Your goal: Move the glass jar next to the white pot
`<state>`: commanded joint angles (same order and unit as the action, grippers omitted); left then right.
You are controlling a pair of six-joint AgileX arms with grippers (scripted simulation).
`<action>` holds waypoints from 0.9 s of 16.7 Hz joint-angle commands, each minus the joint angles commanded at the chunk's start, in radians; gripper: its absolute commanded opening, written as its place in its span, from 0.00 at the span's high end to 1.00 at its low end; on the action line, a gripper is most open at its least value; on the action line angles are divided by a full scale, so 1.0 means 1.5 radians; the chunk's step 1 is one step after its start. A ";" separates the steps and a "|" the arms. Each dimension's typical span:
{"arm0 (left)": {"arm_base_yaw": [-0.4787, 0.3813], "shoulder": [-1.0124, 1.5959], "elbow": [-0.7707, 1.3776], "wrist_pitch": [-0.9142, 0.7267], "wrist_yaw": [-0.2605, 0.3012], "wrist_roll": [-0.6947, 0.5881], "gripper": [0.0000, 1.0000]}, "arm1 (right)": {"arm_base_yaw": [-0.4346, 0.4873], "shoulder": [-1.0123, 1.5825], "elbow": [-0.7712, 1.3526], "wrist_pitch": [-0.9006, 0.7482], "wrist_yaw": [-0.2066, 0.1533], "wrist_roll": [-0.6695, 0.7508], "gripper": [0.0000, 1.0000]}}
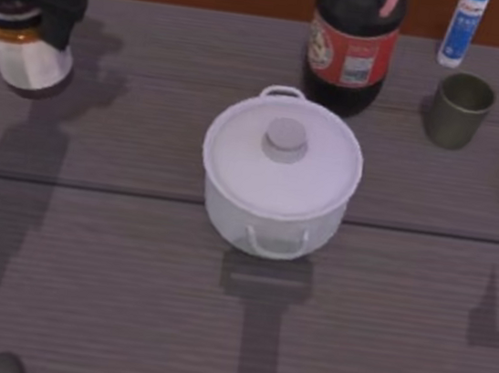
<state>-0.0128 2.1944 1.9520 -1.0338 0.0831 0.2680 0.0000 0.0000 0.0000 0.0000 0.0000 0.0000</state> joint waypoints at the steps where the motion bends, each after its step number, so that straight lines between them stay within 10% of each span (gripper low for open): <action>1: 0.001 -0.030 -0.030 -0.001 0.000 0.000 1.00 | 0.000 0.000 0.000 0.000 0.000 0.000 0.00; 15: -0.084 -0.107 -0.174 0.055 -0.055 -0.145 1.00 | 0.000 0.000 0.000 0.000 0.000 0.000 0.00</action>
<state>-0.1383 2.0335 1.6905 -0.9517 -0.0001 0.0506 0.0000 0.0000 0.0000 0.0000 0.0000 0.0000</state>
